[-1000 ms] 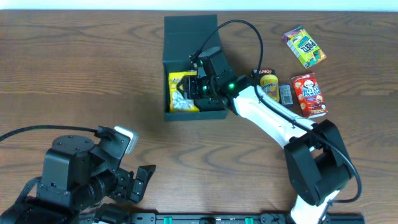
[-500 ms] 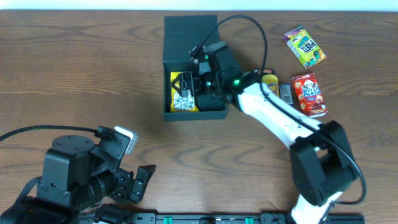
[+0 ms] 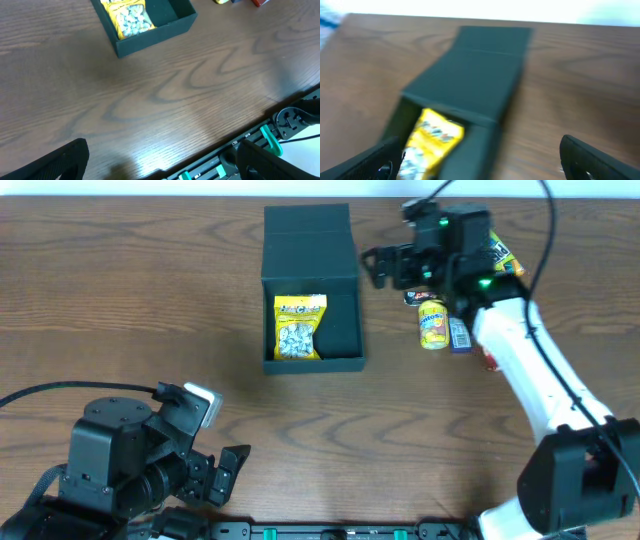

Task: Pack container
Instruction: 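Open the right gripper and withdraw it from the box, then grasp the purple-yellow sour cream snack bag with the right gripper, then carry the snack bag into the box beside the candy bag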

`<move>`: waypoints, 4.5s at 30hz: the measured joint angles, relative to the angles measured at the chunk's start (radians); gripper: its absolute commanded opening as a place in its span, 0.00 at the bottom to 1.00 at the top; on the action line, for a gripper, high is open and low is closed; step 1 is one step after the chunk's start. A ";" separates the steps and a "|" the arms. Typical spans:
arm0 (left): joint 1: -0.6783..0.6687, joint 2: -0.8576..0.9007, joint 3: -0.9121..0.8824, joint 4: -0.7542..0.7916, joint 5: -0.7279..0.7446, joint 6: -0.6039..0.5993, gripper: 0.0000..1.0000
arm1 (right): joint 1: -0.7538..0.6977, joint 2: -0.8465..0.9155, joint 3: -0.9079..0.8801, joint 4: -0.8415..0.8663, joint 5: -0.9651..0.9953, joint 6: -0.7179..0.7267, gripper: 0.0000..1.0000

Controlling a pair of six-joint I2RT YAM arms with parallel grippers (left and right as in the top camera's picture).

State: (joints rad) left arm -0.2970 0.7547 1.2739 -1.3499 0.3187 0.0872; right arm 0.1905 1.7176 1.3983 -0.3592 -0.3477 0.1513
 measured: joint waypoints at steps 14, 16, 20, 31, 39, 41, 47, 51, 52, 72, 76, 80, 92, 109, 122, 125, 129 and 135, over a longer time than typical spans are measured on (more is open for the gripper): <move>0.000 0.000 0.000 0.000 0.000 0.000 0.95 | -0.256 0.001 0.000 0.058 0.220 -0.291 0.99; 0.000 0.000 0.000 0.000 0.000 0.000 0.95 | -0.290 0.005 0.000 0.085 0.229 -0.309 0.99; 0.000 0.000 0.000 0.000 0.000 0.000 0.95 | -0.355 0.053 0.002 0.150 0.241 -0.329 0.99; 0.000 0.000 0.000 0.001 0.000 0.000 0.95 | -0.409 0.335 0.234 0.020 0.206 -0.399 0.99; 0.000 0.000 0.000 0.000 0.000 0.000 0.95 | -0.411 0.593 0.681 -0.244 0.165 -0.470 0.99; 0.000 0.000 0.000 0.000 0.000 0.000 0.95 | -0.411 0.650 0.756 -0.282 0.150 -0.481 0.99; 0.000 0.000 0.000 0.000 0.000 0.000 0.95 | -0.411 0.767 0.840 -0.357 0.124 -0.536 0.99; 0.000 0.000 0.000 0.000 0.000 0.000 0.95 | -0.411 0.799 0.840 -0.383 0.116 -0.569 0.99; 0.000 0.000 0.000 0.000 0.000 0.000 0.95 | -0.411 0.804 0.840 -0.385 0.116 -0.575 0.99; 0.000 0.000 0.000 0.000 0.000 0.000 0.95 | -0.404 0.877 0.848 -0.414 0.155 -0.608 0.99; 0.000 0.000 0.000 0.000 0.000 0.000 0.95 | -0.404 0.877 0.848 -0.422 0.155 -0.608 0.88; 0.000 0.000 0.000 0.000 0.000 0.000 0.95 | -0.403 0.877 0.850 -0.432 0.152 -0.588 0.63; 0.000 0.000 0.000 0.000 0.000 0.000 0.95 | -0.371 0.874 0.900 -0.507 0.124 -0.445 0.52; 0.000 0.000 0.000 0.000 0.000 0.000 0.95 | -0.129 0.724 1.152 -0.840 -0.046 -0.289 0.52; 0.000 0.000 0.000 0.000 0.000 0.000 0.95 | 0.217 0.677 1.159 -1.076 0.125 0.026 0.51; 0.000 0.000 0.000 -0.001 0.000 0.000 0.95 | 0.286 0.677 1.159 -1.110 0.238 0.109 0.51; 0.000 0.000 0.000 0.000 0.000 0.000 0.95 | 0.372 0.677 1.139 -1.107 0.366 0.217 0.52; 0.000 0.000 0.000 0.000 0.000 0.000 0.95 | 0.411 0.677 0.983 -1.061 0.434 0.325 0.51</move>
State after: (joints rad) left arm -0.2970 0.7547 1.2739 -1.3502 0.3187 0.0868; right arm 0.6018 2.3947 2.3810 -1.4200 0.0864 0.4767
